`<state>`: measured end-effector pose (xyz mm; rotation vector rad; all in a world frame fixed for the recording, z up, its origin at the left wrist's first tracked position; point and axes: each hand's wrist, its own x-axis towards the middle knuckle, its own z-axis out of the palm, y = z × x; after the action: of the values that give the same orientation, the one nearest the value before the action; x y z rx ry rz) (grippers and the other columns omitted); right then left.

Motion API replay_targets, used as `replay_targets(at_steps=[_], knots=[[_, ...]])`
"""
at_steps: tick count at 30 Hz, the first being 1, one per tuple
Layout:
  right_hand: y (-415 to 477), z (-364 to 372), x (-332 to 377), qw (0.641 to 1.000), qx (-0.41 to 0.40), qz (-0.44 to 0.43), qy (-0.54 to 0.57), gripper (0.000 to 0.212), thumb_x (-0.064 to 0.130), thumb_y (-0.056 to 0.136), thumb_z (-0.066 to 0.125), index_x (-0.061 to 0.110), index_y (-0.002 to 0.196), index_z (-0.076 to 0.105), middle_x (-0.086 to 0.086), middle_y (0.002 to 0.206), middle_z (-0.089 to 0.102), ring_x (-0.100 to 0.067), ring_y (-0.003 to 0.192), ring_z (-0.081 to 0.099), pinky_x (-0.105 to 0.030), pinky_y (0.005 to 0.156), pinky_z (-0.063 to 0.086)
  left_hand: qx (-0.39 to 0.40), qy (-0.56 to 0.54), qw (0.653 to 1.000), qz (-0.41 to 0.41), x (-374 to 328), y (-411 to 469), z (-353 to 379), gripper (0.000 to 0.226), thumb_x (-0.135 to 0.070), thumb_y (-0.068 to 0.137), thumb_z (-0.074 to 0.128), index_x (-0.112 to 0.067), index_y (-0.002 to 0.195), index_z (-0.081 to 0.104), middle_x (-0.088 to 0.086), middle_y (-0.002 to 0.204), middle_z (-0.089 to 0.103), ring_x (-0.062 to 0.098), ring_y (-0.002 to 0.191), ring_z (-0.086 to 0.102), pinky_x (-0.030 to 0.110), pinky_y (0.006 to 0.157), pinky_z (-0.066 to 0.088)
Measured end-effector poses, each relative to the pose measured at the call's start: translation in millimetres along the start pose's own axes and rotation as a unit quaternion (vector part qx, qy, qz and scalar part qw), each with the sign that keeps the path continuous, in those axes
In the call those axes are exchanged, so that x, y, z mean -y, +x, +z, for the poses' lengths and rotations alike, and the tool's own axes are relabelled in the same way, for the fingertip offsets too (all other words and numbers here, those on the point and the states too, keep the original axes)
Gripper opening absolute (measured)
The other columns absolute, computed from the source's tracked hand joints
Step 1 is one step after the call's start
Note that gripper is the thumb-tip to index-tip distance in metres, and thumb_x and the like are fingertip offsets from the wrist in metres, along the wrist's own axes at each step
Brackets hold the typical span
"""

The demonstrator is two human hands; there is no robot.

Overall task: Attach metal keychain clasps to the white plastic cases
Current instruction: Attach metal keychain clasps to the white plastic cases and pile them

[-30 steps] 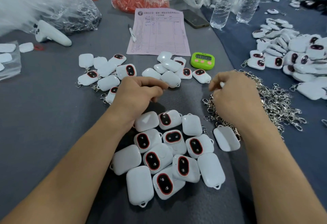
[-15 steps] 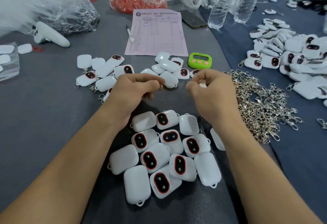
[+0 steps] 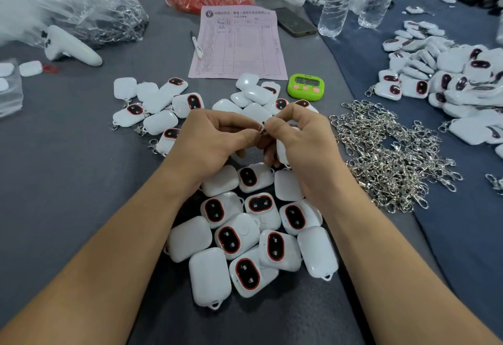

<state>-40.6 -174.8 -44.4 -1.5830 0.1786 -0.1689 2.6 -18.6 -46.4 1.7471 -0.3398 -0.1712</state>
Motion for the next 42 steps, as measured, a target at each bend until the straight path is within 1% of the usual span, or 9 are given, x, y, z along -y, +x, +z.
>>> replay_targets(at_steps=[3, 9, 15, 18, 20, 23, 26, 34, 42], knots=[[-0.2, 0.6, 0.7, 1.0, 0.0, 0.009, 0.006, 0.02, 0.003, 0.098, 0.058, 0.004, 0.078, 0.059, -0.005, 0.059, 0.067, -0.021, 0.043, 0.05, -0.032, 0.046, 0.041, 0.007, 0.003, 1.0, 0.012, 0.0, 0.0, -0.3, 0.018, -0.008, 0.083, 0.08, -0.026, 0.085, 0.08, -0.002, 0.079, 0.078, 0.006, 0.07, 0.072, 0.016, 0.061, 0.052], [0.6, -2.2, 1.7, 0.999, -0.022, 0.026, -0.018, 0.018, 0.007, 0.099, 0.059, 0.001, 0.082, 0.063, -0.006, 0.059, 0.063, -0.023, 0.044, 0.048, -0.029, 0.045, 0.039, -0.052, 0.015, 0.998, 0.019, 4.3, 3.5, -0.9, 0.021, -0.016, 0.083, 0.077, -0.034, 0.073, 0.081, -0.002, 0.07, 0.075, 0.008, 0.056, 0.061, 0.018, 0.059, 0.05], [1.7, -4.8, 1.1, 0.995, -0.022, 0.029, -0.095, 0.023, 0.016, 0.095, 0.065, 0.01, 0.072, 0.065, -0.004, 0.059, 0.066, -0.019, 0.044, 0.049, -0.028, 0.049, 0.04, -0.088, -0.035, 0.995, 0.021, 1.8, 2.7, -1.5, 0.016, -0.015, 0.08, 0.079, -0.028, 0.072, 0.08, -0.001, 0.068, 0.074, 0.006, 0.055, 0.058, 0.015, 0.057, 0.047], [3.2, -7.5, -4.5, 0.971, -0.084, -0.013, -0.222, 0.017, 0.027, 0.085, 0.075, 0.021, 0.07, 0.071, 0.002, 0.061, 0.068, -0.017, 0.058, 0.056, -0.033, 0.059, 0.048, -0.088, -0.05, 0.994, 0.032, 0.9, 2.9, -3.3, 0.017, -0.009, 0.08, 0.08, -0.025, 0.075, 0.079, -0.003, 0.07, 0.075, 0.005, 0.057, 0.06, 0.016, 0.059, 0.049], [2.8, -8.5, -4.2, 0.967, -0.109, -0.05, -0.226, 0.009, 0.027, 0.079, 0.079, 0.025, 0.072, 0.074, 0.008, 0.065, 0.067, -0.012, 0.064, 0.057, -0.031, 0.063, 0.048, -0.081, -0.021, 0.996, 0.043, 1.4, 2.6, -3.5, 0.016, -0.008, 0.079, 0.081, -0.024, 0.077, 0.079, -0.006, 0.072, 0.076, 0.003, 0.061, 0.063, 0.015, 0.061, 0.05], [-0.4, -6.6, 0.1, 0.981, -0.058, -0.074, -0.169, 0.003, 0.025, 0.075, 0.079, 0.027, 0.076, 0.079, 0.008, 0.071, 0.073, -0.009, 0.069, 0.064, -0.031, 0.066, 0.053, -0.053, 0.009, 0.997, 0.051, 2.5, 1.0, -1.0, 0.017, -0.003, 0.077, 0.082, -0.02, 0.078, 0.078, -0.003, 0.073, 0.076, 0.005, 0.066, 0.068, 0.016, 0.065, 0.052], [-1.9, -4.9, 0.8, 0.975, -0.037, -0.092, -0.199, 0.009, 0.019, 0.078, 0.077, 0.026, 0.073, 0.079, 0.008, 0.068, 0.073, -0.009, 0.071, 0.066, -0.03, 0.069, 0.056, -0.034, 0.008, 0.998, 0.055, 3.3, 1.8, 0.5, 0.021, 0.005, 0.076, 0.079, -0.016, 0.077, 0.078, 0.0, 0.072, 0.076, 0.007, 0.065, 0.068, 0.017, 0.064, 0.052], [-6.4, -7.6, 2.4, 0.955, -0.064, -0.154, -0.244, 0.009, 0.016, 0.076, 0.077, 0.023, 0.07, 0.074, 0.01, 0.059, 0.063, -0.004, 0.056, 0.053, -0.018, 0.055, 0.04, -0.014, -0.006, 0.999, 0.043, 1.8, 2.4, 1.9, 0.006, -0.009, 0.081, 0.079, -0.014, 0.079, 0.081, 0.006, 0.076, 0.076, 0.017, 0.068, 0.066, 0.024, 0.063, 0.051], [-9.4, -8.2, 2.5, 0.937, -0.067, -0.195, -0.281, 0.008, 0.014, 0.072, 0.077, 0.021, 0.07, 0.073, 0.008, 0.058, 0.062, -0.011, 0.057, 0.057, -0.021, 0.052, 0.042, 0.02, -0.013, 0.999, 0.029, 2.0, 2.5, -1.6, 0.012, -0.011, 0.078, 0.082, -0.023, 0.076, 0.081, 0.006, 0.079, 0.077, 0.014, 0.069, 0.065, 0.021, 0.062, 0.05]])
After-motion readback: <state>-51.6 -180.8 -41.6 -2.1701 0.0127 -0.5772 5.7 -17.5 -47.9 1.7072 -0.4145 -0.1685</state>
